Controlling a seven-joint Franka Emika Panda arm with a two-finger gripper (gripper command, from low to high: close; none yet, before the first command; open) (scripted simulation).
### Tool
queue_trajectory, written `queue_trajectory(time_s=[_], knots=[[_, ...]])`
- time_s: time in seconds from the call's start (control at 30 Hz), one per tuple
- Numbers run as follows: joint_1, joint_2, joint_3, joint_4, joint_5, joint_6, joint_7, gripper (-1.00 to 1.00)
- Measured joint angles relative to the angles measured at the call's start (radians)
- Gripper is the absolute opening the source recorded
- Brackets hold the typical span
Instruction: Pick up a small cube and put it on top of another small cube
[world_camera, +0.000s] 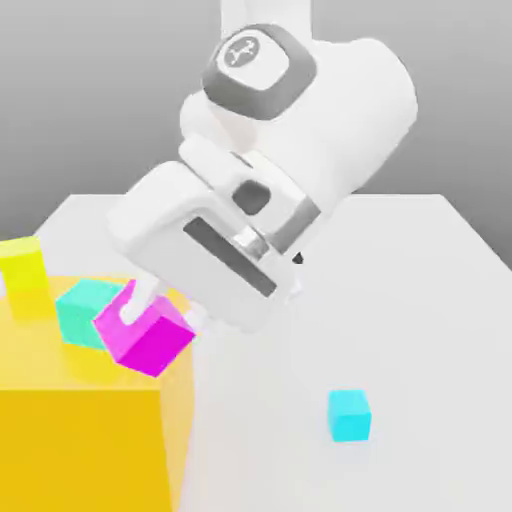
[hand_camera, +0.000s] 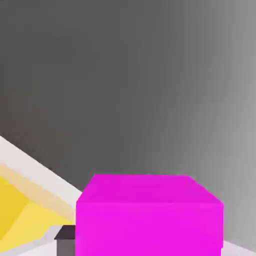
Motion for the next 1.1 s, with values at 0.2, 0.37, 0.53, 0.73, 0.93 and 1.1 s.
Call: queue_trajectory(time_s=[0.2,0.37,0.53,0.73,0.93,1.1], knots=[[0.050,-0.010,0.021,-0.068,0.237,0.058,0.273,-1.00],[0.090,-0.018,0.037,-0.126,0.427,0.111,0.505,-1.00],[0.127,-0.025,0.053,-0.185,0.612,0.168,0.741,-1.00],[0.164,-0.035,0.076,-0.260,0.828,0.242,1.026,-1.00],[0.196,-0.046,0.103,-0.338,1.040,0.324,1.314,-1.00],[0.179,-0.004,0.096,-0.359,1.086,0.384,1.433,-1.00]])
